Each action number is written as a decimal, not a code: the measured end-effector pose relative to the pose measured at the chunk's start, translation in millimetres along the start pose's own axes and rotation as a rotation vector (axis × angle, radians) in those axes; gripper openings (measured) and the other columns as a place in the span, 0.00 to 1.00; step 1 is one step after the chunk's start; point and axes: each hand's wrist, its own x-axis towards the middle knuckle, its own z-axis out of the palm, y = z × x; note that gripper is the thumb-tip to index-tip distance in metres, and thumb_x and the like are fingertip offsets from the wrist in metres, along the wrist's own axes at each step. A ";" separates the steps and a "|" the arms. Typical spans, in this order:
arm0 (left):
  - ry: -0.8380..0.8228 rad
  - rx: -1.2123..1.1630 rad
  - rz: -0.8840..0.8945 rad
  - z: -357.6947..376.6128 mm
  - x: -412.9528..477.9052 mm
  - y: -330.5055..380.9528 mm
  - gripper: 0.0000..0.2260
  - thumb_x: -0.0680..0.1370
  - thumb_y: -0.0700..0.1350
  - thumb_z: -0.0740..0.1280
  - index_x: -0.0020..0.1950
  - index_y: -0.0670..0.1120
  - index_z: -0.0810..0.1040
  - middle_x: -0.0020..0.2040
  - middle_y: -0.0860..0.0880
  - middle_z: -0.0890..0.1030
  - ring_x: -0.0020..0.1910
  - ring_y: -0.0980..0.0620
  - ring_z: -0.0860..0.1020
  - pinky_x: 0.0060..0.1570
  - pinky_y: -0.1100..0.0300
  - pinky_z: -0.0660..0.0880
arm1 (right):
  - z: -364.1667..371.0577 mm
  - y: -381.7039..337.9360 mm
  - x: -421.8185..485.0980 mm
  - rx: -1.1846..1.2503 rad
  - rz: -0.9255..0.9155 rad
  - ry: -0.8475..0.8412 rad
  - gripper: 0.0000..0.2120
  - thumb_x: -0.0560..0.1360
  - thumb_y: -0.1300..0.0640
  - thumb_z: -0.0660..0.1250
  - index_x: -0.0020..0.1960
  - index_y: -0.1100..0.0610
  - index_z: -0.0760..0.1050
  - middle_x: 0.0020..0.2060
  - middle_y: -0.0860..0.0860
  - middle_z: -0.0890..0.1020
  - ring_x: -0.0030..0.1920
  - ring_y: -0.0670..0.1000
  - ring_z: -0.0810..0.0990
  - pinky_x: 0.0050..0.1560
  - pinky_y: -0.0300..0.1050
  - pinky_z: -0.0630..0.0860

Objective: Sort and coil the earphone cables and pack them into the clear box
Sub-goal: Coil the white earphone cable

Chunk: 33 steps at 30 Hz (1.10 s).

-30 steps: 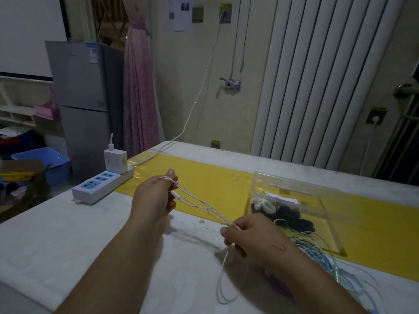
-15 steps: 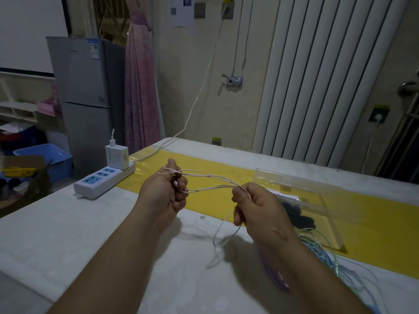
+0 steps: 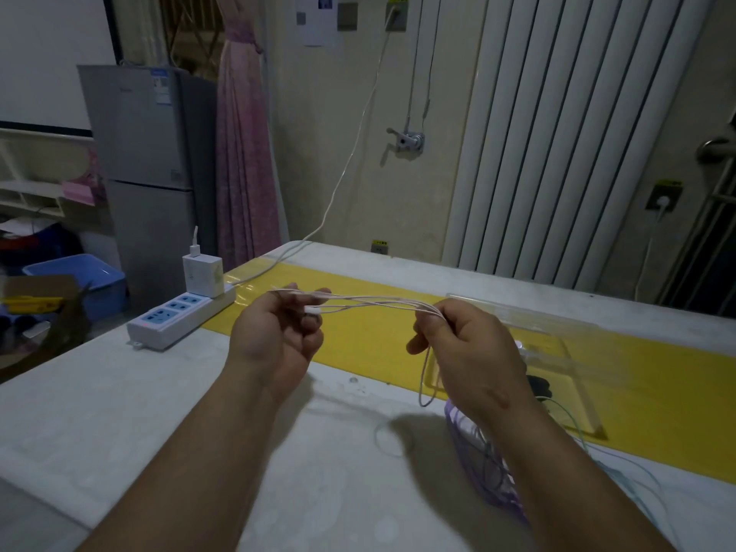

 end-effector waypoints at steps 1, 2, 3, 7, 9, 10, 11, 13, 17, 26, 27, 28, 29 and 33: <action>-0.002 0.041 -0.003 -1.9 1.3 0.4 0.09 0.77 0.38 0.55 0.38 0.47 0.67 0.33 0.47 0.79 0.23 0.54 0.64 0.23 0.67 0.56 | -1.9 1.4 0.7 -0.070 -0.009 0.000 0.15 0.80 0.49 0.60 0.38 0.53 0.77 0.33 0.45 0.83 0.29 0.40 0.73 0.32 0.43 0.67; 0.001 0.078 -0.016 -2.8 1.6 0.3 0.10 0.77 0.40 0.55 0.36 0.48 0.66 0.29 0.49 0.76 0.22 0.55 0.62 0.23 0.67 0.53 | -3.6 3.6 1.7 -0.143 -0.014 -0.005 0.16 0.80 0.47 0.59 0.38 0.53 0.76 0.31 0.47 0.83 0.30 0.41 0.75 0.33 0.44 0.69; 0.006 0.107 -0.038 -3.0 1.8 0.0 0.12 0.78 0.42 0.55 0.34 0.49 0.66 0.26 0.51 0.71 0.21 0.55 0.60 0.23 0.67 0.51 | -5.0 6.7 3.2 -0.217 -0.018 -0.013 0.17 0.80 0.45 0.59 0.38 0.54 0.75 0.29 0.49 0.81 0.33 0.44 0.77 0.35 0.46 0.71; 0.054 0.157 -0.074 -2.9 1.9 -2.2 0.13 0.77 0.44 0.55 0.32 0.50 0.64 0.23 0.52 0.61 0.21 0.55 0.55 0.27 0.66 0.48 | -8.0 9.3 4.2 -0.358 -0.057 -0.065 0.21 0.78 0.41 0.58 0.36 0.55 0.72 0.29 0.50 0.75 0.36 0.53 0.74 0.37 0.49 0.69; 0.095 0.114 -0.042 -4.6 3.8 -1.6 0.11 0.76 0.42 0.55 0.33 0.50 0.64 0.23 0.52 0.62 0.21 0.55 0.56 0.27 0.65 0.49 | -8.1 9.2 3.1 -0.360 -0.105 -0.140 0.17 0.78 0.44 0.61 0.36 0.55 0.70 0.30 0.49 0.74 0.36 0.52 0.73 0.36 0.48 0.68; 0.118 0.085 -0.019 -6.0 4.9 -0.6 0.10 0.76 0.41 0.55 0.34 0.50 0.64 0.23 0.51 0.63 0.22 0.54 0.57 0.26 0.65 0.50 | -7.2 10.2 3.0 -0.373 -0.132 -0.181 0.15 0.78 0.46 0.62 0.37 0.54 0.70 0.32 0.49 0.74 0.37 0.51 0.72 0.37 0.48 0.67; 0.141 0.058 0.001 -7.4 5.7 0.7 0.09 0.75 0.40 0.54 0.35 0.50 0.65 0.24 0.51 0.64 0.22 0.54 0.57 0.26 0.66 0.51 | -6.1 11.7 3.1 -0.395 -0.158 -0.212 0.12 0.78 0.48 0.63 0.38 0.52 0.70 0.34 0.47 0.73 0.39 0.50 0.71 0.39 0.48 0.66; 0.180 0.026 0.029 -9.3 6.8 2.5 0.09 0.75 0.40 0.54 0.35 0.50 0.65 0.24 0.51 0.66 0.21 0.54 0.58 0.23 0.67 0.52 | -4.2 13.1 3.8 -0.432 -0.194 -0.208 0.09 0.78 0.50 0.62 0.40 0.49 0.70 0.38 0.46 0.72 0.42 0.48 0.71 0.42 0.45 0.64; 0.184 0.052 0.023 -9.0 5.7 1.8 0.11 0.74 0.41 0.55 0.32 0.50 0.64 0.24 0.52 0.68 0.22 0.55 0.58 0.22 0.67 0.52 | -4.0 11.0 2.2 -0.537 -0.199 -0.097 0.13 0.79 0.46 0.59 0.39 0.51 0.70 0.34 0.46 0.73 0.41 0.50 0.71 0.37 0.48 0.63; 0.185 0.122 -0.026 -6.6 6.6 -0.5 0.11 0.75 0.44 0.55 0.32 0.50 0.62 0.23 0.52 0.63 0.20 0.55 0.58 0.23 0.69 0.52 | 14.4 12.1 -5.0 -0.520 -0.191 -0.154 0.16 0.80 0.41 0.53 0.41 0.52 0.67 0.36 0.47 0.80 0.43 0.53 0.76 0.43 0.51 0.73; 0.179 0.146 -0.036 -6.9 7.4 -1.2 0.11 0.76 0.45 0.55 0.33 0.50 0.63 0.23 0.52 0.64 0.19 0.55 0.58 0.22 0.69 0.52 | 16.1 11.6 -6.1 -0.474 -0.167 -0.166 0.16 0.80 0.42 0.54 0.41 0.52 0.67 0.35 0.49 0.80 0.41 0.54 0.76 0.42 0.51 0.73; 0.168 0.169 -0.051 -7.2 8.1 -2.1 0.11 0.76 0.45 0.55 0.33 0.50 0.63 0.23 0.52 0.65 0.19 0.55 0.59 0.22 0.70 0.53 | 17.9 11.4 -6.7 -0.445 -0.155 -0.175 0.16 0.80 0.42 0.54 0.42 0.53 0.67 0.34 0.49 0.78 0.40 0.54 0.75 0.41 0.50 0.72; 0.154 0.189 -0.067 -7.3 8.3 -2.7 0.10 0.76 0.45 0.55 0.34 0.50 0.64 0.23 0.52 0.66 0.19 0.55 0.59 0.21 0.70 0.54 | 19.3 11.2 -6.7 -0.416 -0.143 -0.186 0.16 0.80 0.43 0.55 0.42 0.54 0.68 0.33 0.49 0.77 0.39 0.53 0.75 0.40 0.50 0.71; 0.139 0.283 -0.108 -6.8 9.3 -4.6 0.09 0.75 0.44 0.57 0.34 0.49 0.66 0.25 0.52 0.71 0.21 0.55 0.62 0.21 0.68 0.54 | 20.7 12.9 -3.8 0.015 0.036 -0.220 0.17 0.78 0.50 0.61 0.32 0.54 0.70 0.24 0.44 0.71 0.28 0.45 0.66 0.32 0.44 0.62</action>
